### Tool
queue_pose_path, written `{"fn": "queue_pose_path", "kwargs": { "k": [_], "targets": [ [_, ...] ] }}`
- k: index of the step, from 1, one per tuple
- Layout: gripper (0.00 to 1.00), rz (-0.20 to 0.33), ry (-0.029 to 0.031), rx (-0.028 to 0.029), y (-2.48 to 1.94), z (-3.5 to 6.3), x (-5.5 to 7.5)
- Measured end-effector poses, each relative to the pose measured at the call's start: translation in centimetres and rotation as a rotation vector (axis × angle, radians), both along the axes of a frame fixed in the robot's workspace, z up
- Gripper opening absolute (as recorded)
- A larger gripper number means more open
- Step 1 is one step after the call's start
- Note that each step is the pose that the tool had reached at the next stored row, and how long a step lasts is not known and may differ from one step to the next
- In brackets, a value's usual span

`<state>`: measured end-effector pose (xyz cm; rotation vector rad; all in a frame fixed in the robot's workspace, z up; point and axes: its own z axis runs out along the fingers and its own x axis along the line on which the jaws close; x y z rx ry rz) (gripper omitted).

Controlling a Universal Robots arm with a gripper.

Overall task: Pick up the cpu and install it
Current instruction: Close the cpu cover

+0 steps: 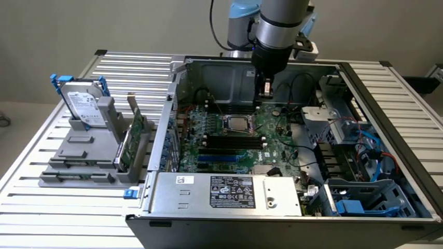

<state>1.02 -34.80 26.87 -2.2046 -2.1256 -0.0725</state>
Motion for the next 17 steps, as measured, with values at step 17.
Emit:
{"fn": "queue_pose_path", "kwargs": {
  "k": [17],
  "targets": [
    [0.11, 0.000, -0.0028, 0.0478, -2.01, 0.08, 4.5]
  ]
}}
